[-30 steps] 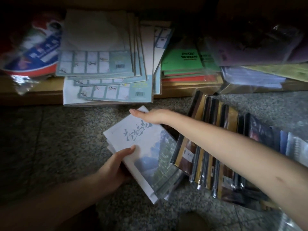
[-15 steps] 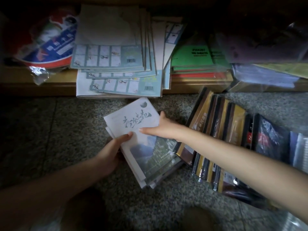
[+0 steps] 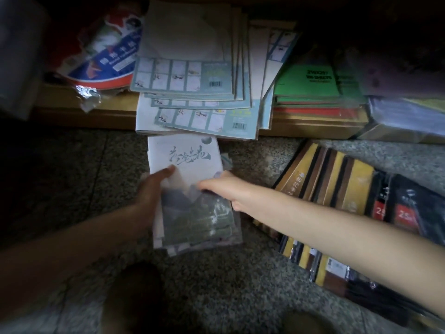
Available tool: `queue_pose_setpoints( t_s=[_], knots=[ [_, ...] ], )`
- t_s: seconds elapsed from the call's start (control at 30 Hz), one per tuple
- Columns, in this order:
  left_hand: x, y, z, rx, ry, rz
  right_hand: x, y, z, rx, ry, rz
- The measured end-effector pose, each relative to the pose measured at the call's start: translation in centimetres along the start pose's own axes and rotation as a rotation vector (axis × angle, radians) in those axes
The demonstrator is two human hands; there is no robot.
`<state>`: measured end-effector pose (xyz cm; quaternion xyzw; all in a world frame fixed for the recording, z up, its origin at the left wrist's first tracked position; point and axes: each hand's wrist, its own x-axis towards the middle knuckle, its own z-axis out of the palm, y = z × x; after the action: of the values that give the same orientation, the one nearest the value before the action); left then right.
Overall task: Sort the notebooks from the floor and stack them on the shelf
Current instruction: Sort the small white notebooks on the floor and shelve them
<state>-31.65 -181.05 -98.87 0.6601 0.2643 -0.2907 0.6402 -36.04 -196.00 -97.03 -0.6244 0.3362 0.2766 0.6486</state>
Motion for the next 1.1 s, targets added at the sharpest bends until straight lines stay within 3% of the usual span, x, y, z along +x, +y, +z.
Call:
queue_pose_setpoints(
  t_s=[0.07, 0.13, 0.23, 0.37, 0.53, 0.67, 0.73, 0.83, 0.97, 1.1],
  knots=[
    [0.8, 0.8, -0.2, 0.097, 0.014, 0.090, -0.3, 0.2, 0.7, -0.062, -0.021, -0.105],
    [1.3, 2.0, -1.3, 0.243, 0.136, 0.204, 0.3, 0.0, 1.9, -0.101, -0.131, -0.181],
    [0.9, 2.7, -0.6, 0.614, 0.279, 0.279, 0.0, 1.2, 1.7, -0.281, -0.047, -0.265],
    [-1.5, 0.4, -1.5, 0.612, -0.004, 0.294, -0.4, 2.8, 0.8, -0.208, 0.091, -0.287],
    [-2.9, -1.3, -2.5, 0.893, 0.030, 0.432, -2.2, 4.2, -0.2, -0.433, 0.196, -0.297],
    [-4.3, -0.5, -1.8, 0.710, -0.082, 0.398, -3.3, 5.7, -1.4, -0.408, 0.231, -0.275],
    [-4.8, -0.8, -1.7, 0.588, -0.107, 0.272, -4.8, 7.0, -1.7, -0.241, 0.231, -0.353],
    [-8.0, -3.3, -1.6, 0.592, -0.130, 0.288, -8.2, 9.1, -1.3, -0.088, 0.308, -0.554],
    [-12.4, -4.4, -1.5, 0.662, -0.132, 0.560, -11.9, 9.4, -1.0, -0.002, 0.323, -0.730],
    [-14.1, 0.6, -2.1, 0.324, -0.416, 0.705, -14.2, 5.3, -1.9, 0.020, 0.356, -0.936]
  ],
)
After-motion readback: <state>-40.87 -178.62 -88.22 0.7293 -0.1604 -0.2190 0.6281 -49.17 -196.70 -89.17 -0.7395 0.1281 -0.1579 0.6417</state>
